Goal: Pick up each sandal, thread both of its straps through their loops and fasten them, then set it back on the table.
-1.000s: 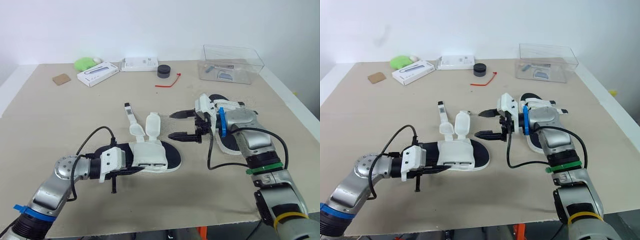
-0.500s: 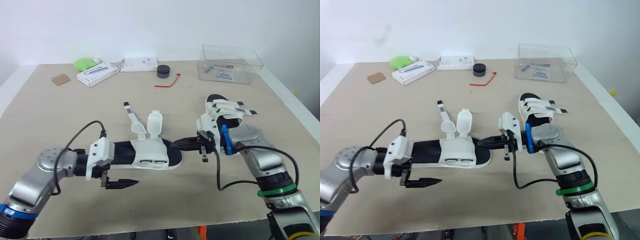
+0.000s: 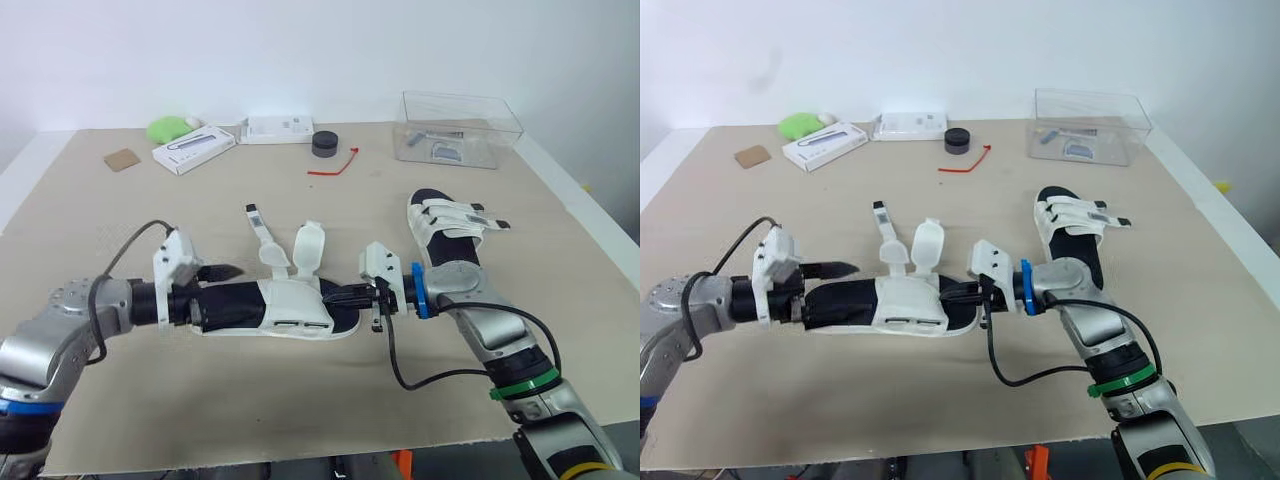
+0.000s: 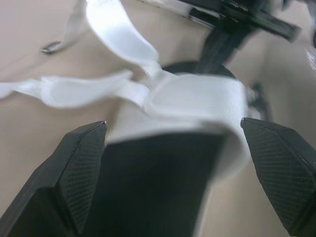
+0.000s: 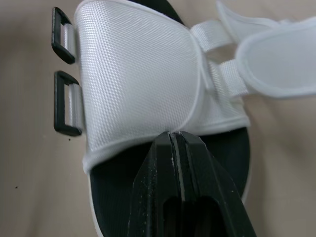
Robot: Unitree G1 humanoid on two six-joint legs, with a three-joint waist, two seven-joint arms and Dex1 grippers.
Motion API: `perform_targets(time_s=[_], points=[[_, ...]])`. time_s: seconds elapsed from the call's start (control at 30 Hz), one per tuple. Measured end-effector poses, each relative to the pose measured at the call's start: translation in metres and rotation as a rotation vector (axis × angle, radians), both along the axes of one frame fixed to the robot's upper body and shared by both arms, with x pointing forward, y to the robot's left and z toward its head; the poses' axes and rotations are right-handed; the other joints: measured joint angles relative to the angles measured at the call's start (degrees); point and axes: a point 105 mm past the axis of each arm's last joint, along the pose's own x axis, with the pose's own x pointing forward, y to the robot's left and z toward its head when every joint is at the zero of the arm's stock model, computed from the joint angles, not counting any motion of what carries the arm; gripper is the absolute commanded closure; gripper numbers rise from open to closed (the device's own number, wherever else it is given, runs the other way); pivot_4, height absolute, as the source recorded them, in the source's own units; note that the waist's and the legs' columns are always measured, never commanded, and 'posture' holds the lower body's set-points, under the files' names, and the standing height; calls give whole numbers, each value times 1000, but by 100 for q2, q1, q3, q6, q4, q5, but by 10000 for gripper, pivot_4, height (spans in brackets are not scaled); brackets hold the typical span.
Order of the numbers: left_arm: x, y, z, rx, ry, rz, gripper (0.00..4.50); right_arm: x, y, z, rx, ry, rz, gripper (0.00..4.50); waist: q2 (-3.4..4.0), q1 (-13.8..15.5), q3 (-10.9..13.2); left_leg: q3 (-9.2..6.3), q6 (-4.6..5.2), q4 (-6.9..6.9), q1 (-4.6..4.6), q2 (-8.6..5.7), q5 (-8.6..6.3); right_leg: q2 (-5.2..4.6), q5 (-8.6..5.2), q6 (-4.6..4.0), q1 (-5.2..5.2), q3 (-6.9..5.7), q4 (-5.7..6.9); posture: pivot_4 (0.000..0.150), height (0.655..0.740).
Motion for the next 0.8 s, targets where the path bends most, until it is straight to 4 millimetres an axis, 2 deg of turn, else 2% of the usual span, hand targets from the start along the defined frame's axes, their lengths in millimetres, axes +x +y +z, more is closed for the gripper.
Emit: perform_targets(time_s=[0.17,0.5,0.6,0.7,0.8], points=[[1,-3,-7,-6,29,-6,124,-1,-12,2,-52,-17,-4,44568,0,11,0,-2,-2,-2,-4,0,-4,0,-7,-8,-3,-3,0,1500,7400],[7,-3,-8,7,35,-19,124,-14,-3,7,-25,9,30,44568,0,19,0,-2,-2,-1,-2,2,-4,3,-6,-8,-3,-4,2,1500,7400],[8,-5,-8,6,44,-29,124,-12,-1,4,-11,13,14,44568,-1,20,0,-1,-2,-1,-2,1,-4,2,-6,-8,-2,-3,2,1500,7400],[11,-4,-11,2,97,-26,124,-8,-8,-9,-36,19,-26,44568,-1,19,0,0,-2,-1,-2,-1,-4,2,-6,-7,-2,-3,2,1500,7400],[19,2,-13,-3,177,20,124,-8,-9,-10,-34,8,-23,44568,-1,19,-1,-2,-2,-1,-1,0,-4,3,-6,-7,-1,-4,3,1500,7400]])
